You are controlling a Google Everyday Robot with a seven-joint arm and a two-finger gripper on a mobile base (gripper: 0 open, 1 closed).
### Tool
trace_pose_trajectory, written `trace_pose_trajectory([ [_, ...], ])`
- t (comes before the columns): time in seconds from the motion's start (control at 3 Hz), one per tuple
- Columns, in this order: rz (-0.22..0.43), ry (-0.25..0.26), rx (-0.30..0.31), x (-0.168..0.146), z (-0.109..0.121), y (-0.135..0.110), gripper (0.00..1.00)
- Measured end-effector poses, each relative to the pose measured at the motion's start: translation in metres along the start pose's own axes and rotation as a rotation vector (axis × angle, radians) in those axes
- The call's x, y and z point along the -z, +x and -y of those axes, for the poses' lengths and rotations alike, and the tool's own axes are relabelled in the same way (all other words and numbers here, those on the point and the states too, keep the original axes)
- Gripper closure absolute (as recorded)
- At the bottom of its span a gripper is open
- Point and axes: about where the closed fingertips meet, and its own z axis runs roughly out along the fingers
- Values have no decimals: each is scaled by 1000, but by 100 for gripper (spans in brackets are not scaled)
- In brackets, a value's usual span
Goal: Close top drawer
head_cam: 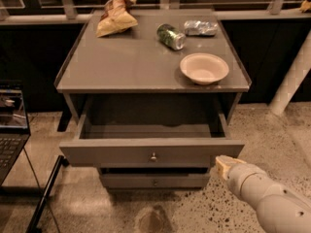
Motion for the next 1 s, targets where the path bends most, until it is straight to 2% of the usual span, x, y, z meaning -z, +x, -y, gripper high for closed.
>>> trace_pose_trajectory([
  [0.33,3,19,11,-23,14,-13,100],
  [0.67,7,36,16,-31,21,-19,100],
  [1.0,21,78,24,-48,37,-37,100],
])
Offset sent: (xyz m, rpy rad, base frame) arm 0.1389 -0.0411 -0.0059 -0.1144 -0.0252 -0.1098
